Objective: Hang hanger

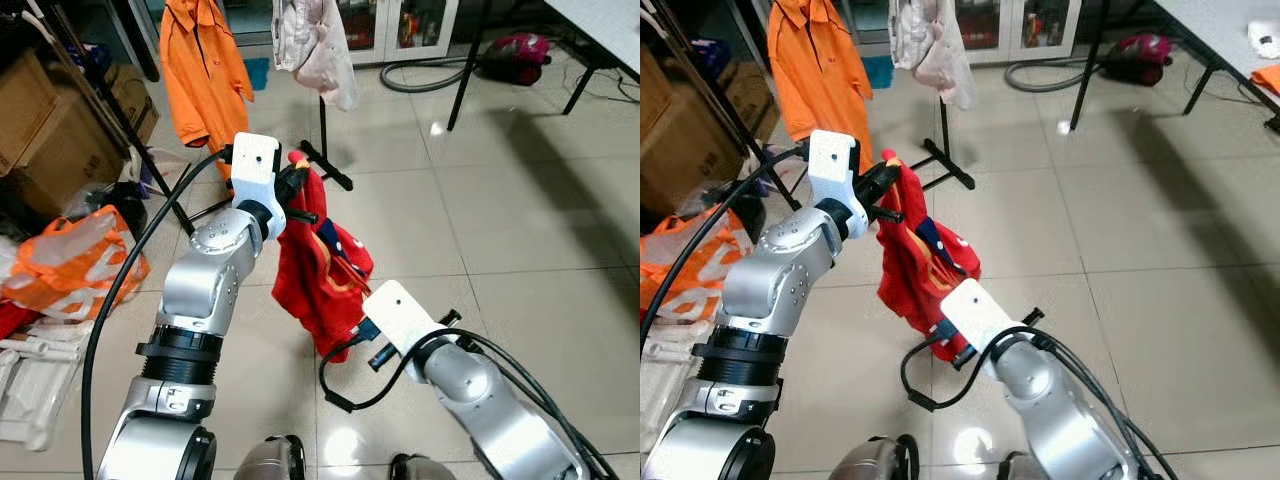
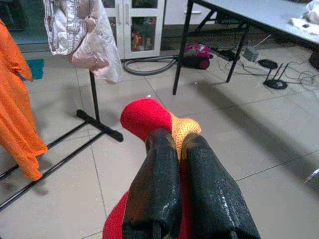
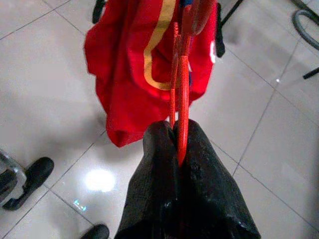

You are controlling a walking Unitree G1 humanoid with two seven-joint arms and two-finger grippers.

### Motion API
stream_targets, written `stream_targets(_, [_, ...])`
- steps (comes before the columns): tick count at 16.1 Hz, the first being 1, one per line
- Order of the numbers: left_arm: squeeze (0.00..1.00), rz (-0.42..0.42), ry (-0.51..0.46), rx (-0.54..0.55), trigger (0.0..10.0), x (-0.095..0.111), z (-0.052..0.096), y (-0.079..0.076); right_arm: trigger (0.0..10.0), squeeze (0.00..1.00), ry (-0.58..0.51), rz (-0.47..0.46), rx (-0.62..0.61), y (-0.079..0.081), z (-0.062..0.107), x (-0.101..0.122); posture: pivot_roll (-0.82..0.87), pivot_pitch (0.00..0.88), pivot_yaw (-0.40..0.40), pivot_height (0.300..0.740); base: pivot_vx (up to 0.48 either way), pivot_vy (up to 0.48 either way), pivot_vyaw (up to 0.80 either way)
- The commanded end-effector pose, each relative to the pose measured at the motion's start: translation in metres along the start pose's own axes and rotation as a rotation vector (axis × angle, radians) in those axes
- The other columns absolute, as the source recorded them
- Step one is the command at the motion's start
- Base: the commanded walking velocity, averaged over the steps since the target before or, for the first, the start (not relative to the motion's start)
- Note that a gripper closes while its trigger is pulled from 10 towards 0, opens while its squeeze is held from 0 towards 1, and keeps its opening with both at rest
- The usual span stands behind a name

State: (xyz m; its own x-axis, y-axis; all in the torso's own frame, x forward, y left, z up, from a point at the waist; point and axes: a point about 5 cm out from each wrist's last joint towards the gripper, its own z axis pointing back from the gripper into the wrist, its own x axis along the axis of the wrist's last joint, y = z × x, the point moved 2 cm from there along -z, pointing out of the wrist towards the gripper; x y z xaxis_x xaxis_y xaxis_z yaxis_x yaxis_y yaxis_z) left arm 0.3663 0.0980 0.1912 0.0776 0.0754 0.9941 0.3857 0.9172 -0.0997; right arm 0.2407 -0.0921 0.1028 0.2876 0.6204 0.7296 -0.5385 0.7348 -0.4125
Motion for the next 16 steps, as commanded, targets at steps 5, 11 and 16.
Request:
stream_targets(5, [0.00,-0.009,-0.064,-0.103,10.0,0.015,0.015,-0.015,10.0,0.00,0.078,-0.074,-0.082,-0.007,-0.009,-0.013,0.00,0.101,0.092,0.740,0.000,0.000,0.00])
stream_targets(11, [0.00,-0.043,-0.035,-0.018,10.0,0.008,0.015,-0.004,10.0,0.00,0.044,-0.154,-0.267,-0.030,-0.007,-0.008,-0.01,0.103,0.105,0.740,0.000,0.000,0.00])
stream_targets(16, [0.00,-0.047,-0.058,-0.085,10.0,0.008,0.005,-0.022,10.0,0.00,-0.037,-0.230,-0.059,-0.003,-0.018,0.006,-0.01,0.094,0.119,0.740,0.000,0.000,0.00])
